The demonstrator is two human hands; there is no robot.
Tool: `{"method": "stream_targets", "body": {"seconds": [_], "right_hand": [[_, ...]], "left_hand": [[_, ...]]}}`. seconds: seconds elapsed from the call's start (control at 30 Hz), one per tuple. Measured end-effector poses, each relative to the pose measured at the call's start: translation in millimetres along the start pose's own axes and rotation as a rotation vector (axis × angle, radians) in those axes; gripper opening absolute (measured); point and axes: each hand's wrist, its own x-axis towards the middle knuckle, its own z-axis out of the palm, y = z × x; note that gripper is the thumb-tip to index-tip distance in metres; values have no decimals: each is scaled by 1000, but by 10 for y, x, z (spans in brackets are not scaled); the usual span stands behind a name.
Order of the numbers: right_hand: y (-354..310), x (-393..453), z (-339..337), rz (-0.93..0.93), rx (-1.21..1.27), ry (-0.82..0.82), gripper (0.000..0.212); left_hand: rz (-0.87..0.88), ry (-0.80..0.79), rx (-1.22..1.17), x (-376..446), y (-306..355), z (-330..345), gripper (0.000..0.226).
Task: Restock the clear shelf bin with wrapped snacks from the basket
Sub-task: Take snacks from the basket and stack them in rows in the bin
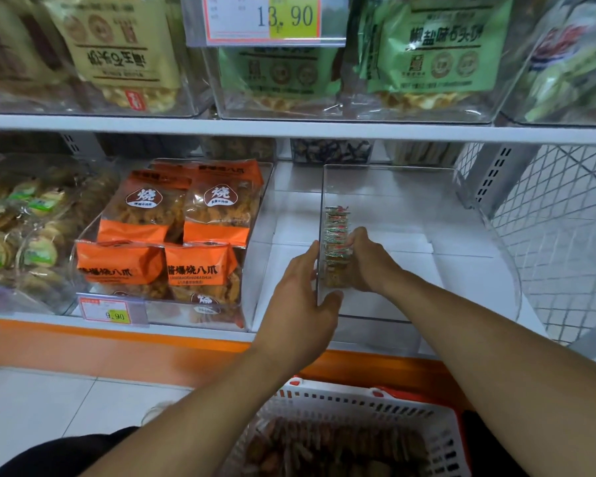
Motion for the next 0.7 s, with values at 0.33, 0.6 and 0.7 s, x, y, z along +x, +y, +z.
{"method": "stream_targets", "body": {"seconds": [0.33, 0.6, 0.7], "right_hand": [[-56, -32, -51, 64, -35, -118, 84], [-96, -28, -212, 38, 1, 31, 69], [-163, -315, -296, -245, 167, 443, 33]], "left_hand": [[22, -40, 6, -32, -162, 76, 82], [95, 180, 30, -193, -284, -121, 38], [128, 196, 47, -247, -378, -151, 20]]}}
